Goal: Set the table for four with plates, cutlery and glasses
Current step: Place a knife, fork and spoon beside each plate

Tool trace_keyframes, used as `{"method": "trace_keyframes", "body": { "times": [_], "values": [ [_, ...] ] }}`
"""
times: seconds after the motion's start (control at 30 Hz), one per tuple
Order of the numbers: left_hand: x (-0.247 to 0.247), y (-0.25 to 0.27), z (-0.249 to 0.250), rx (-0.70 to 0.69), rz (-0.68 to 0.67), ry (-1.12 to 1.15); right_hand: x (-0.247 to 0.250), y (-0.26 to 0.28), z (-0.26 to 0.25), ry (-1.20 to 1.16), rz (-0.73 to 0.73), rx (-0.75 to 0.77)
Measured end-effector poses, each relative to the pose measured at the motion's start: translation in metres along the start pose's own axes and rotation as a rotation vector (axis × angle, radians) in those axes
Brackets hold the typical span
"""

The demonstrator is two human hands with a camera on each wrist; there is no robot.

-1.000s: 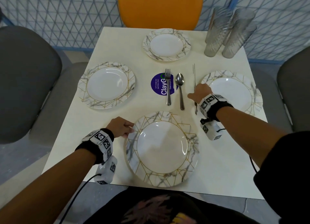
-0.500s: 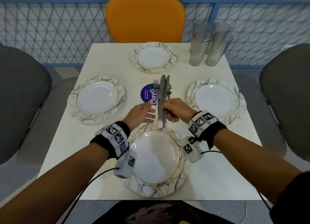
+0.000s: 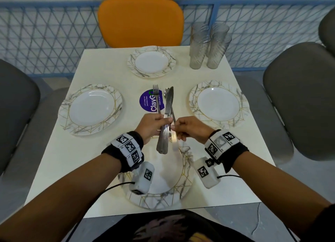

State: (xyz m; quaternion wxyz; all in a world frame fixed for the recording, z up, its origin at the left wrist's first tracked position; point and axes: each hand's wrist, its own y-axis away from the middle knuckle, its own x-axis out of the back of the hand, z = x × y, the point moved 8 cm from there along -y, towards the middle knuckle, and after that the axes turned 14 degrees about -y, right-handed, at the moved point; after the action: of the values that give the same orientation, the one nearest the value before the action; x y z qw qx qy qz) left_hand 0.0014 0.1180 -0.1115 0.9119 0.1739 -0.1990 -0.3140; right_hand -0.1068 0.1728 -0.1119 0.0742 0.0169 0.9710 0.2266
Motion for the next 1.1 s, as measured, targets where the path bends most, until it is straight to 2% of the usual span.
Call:
{"method": "trace_keyframes", "body": {
  "times": [0.17, 0.4, 0.63, 0.8, 1.1],
  "values": [
    [0.016, 0.01, -0.016, 0.028, 0.041, 0.093, 0.042, 0.036, 0.022, -0.066, 0.134, 0.012],
    [0.039, 0.015, -0.042, 0.068, 0.147, 0.092, 0.091, 0.084, 0.095, 0.141, 0.246, -0.139],
    [0.033, 0.016, -0.047, 0.052, 0.139, 0.078, 0.096, 0.096, 0.114, 0.058, 0.282, -0.209],
    [0.03, 0.016, -0.047, 0.049, 0.136, 0.078, 0.08, 0.104, 0.131, 0.183, 0.223, -0.265],
    [0.03, 0.017, -0.049, 0.05, 0.135, 0.063, 0.072, 0.102, 0.124, 0.613, 0.243, -0.169]
  ]
}}
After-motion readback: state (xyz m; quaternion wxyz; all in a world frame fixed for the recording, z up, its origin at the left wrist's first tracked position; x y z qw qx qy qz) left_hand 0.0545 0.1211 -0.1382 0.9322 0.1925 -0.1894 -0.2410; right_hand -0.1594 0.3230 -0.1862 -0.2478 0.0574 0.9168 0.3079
